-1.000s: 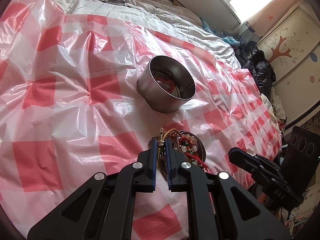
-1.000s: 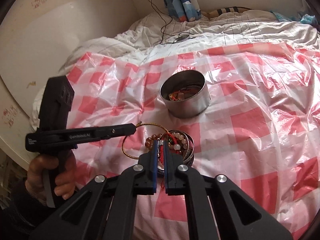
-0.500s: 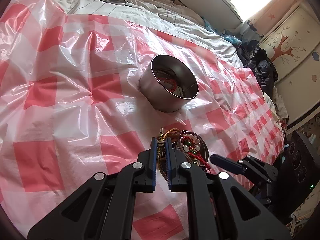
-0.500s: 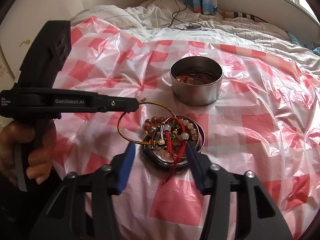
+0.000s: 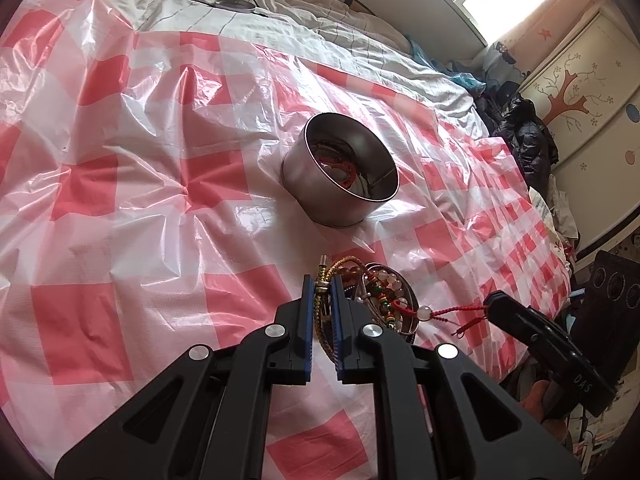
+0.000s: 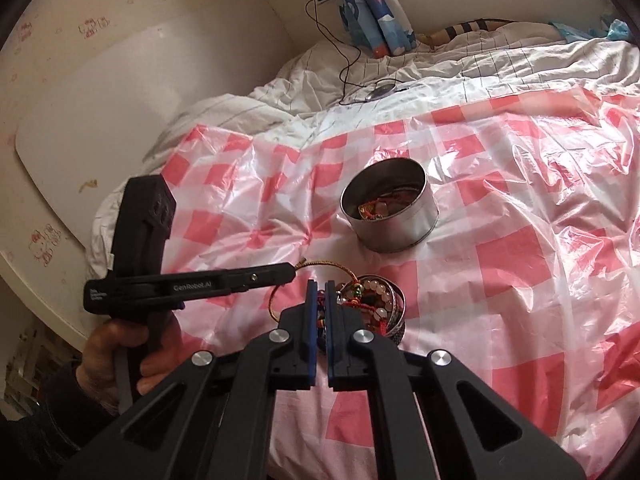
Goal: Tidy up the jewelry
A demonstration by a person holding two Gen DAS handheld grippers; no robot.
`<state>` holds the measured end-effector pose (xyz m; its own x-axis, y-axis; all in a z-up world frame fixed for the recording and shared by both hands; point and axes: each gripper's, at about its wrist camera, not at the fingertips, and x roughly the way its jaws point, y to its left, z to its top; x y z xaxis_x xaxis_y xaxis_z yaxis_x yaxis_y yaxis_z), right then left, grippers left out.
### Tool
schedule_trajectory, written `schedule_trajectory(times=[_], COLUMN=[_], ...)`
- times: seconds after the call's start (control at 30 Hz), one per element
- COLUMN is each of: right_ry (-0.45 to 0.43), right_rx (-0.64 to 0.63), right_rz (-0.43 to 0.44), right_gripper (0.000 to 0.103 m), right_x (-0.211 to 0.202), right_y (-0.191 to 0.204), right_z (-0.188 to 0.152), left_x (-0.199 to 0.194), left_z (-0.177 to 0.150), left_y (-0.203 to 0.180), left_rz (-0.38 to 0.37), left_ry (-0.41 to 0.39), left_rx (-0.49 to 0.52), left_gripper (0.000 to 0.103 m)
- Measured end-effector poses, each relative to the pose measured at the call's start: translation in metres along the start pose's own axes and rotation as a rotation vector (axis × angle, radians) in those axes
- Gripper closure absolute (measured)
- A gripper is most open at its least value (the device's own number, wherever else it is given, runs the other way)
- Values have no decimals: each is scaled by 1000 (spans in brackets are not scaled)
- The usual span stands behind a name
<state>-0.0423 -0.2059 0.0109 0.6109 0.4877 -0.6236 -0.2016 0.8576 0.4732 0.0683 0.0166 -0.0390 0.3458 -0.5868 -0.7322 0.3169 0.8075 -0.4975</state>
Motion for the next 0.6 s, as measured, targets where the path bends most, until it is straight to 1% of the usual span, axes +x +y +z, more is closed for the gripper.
schedule_trajectory(times=[0.17, 0.3, 0.37, 0.43, 0.47, 0.5, 0.57, 0.6], right_ry=[-64, -111, -106, -65, -36, 1, 33, 55], right_rx=[82, 146, 171, 178, 174, 164, 119, 75], right_rz=[92, 165, 185, 180, 158, 132, 85, 53], right_gripper=[99, 99, 99, 99, 90, 57, 20, 20], right_x=[-16, -27, -27, -20, -16, -11, -9, -7], right_y=[-16, -30, -36, -38, -37, -34, -25, -18], right_z=[7, 8, 10, 11, 11, 11, 10, 9], left_x=[-3, -14, -20, -21, -19, -18, -16, -16], left_z=[1, 1, 2, 3, 3, 3, 3, 3], left_y=[-5, -22, -32, -37, -39, -39, -39, -39], left_rz=[-6, -3, -5, -10, -6, -2, 7, 10], left_ry=[-16, -79, -110, -116, -112, -106, -99, -98], left_rx=[18, 88, 127, 141, 144, 145, 147, 147], left_gripper=[96, 96, 96, 96, 96, 96, 96, 96])
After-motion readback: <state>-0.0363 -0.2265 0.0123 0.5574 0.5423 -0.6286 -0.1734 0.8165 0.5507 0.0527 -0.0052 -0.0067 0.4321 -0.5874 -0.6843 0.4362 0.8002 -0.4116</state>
